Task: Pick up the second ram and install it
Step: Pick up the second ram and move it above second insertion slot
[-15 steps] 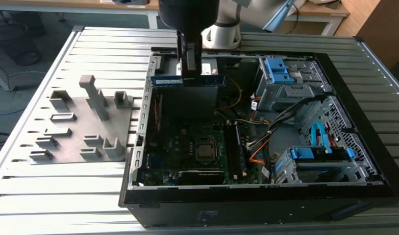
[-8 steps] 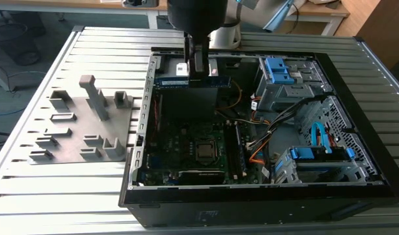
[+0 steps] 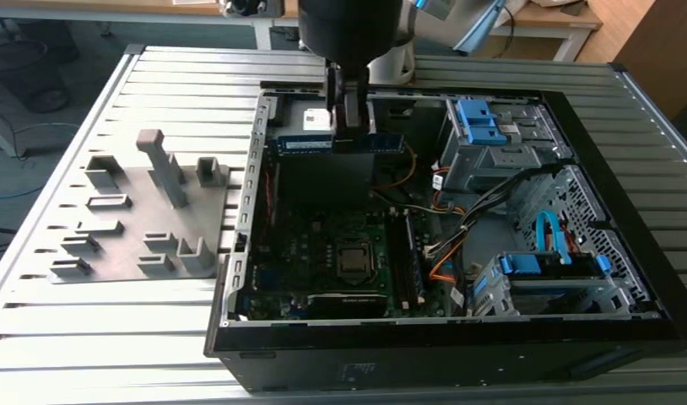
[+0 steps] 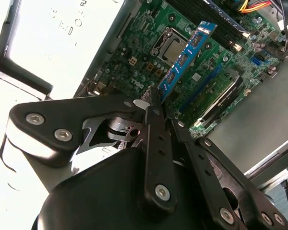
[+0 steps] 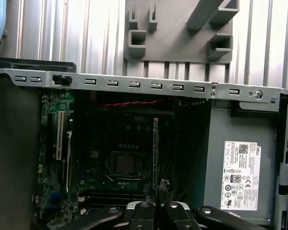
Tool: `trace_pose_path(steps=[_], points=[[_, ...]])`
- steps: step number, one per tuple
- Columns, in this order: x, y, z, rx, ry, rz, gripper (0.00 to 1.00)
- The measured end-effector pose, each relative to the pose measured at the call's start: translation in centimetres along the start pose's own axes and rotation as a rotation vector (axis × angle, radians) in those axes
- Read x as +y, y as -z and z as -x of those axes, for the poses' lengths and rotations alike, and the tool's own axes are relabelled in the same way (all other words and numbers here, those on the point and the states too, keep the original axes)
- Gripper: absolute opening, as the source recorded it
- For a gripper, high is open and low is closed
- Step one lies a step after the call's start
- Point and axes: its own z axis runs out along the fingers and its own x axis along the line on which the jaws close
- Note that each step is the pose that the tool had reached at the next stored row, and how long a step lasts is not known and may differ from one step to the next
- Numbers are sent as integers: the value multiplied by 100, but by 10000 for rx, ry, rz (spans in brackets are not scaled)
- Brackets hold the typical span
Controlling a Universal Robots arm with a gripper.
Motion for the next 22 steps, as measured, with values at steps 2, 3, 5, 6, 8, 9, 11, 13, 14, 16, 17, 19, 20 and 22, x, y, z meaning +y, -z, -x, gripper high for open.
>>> trace_pose_path(steps=[2, 3, 5, 6, 8, 9, 11, 13, 14, 16, 17, 19, 20, 22], points=[[-19, -13, -2, 0, 0, 0, 14], [-29, -20, -2, 0, 0, 0, 14], [-49, -31, -4, 0, 0, 0, 14], [-58, -36, -4, 0, 0, 0, 14], [-75, -46, -6, 0, 0, 0, 14], [-83, -51, -6, 0, 0, 0, 14], [-98, -60, -7, 0, 1, 0, 14], [-112, -69, -9, 0, 0, 0, 14], [-119, -73, -9, -1, 0, 0, 14], [-135, -81, -10, 0, 0, 0, 14], [-142, -85, -11, 0, 0, 0, 14], [-158, -93, -12, 0, 0, 0, 14], [-166, -97, -12, 0, 0, 0, 14], [-181, -105, -13, -1, 0, 0, 14]])
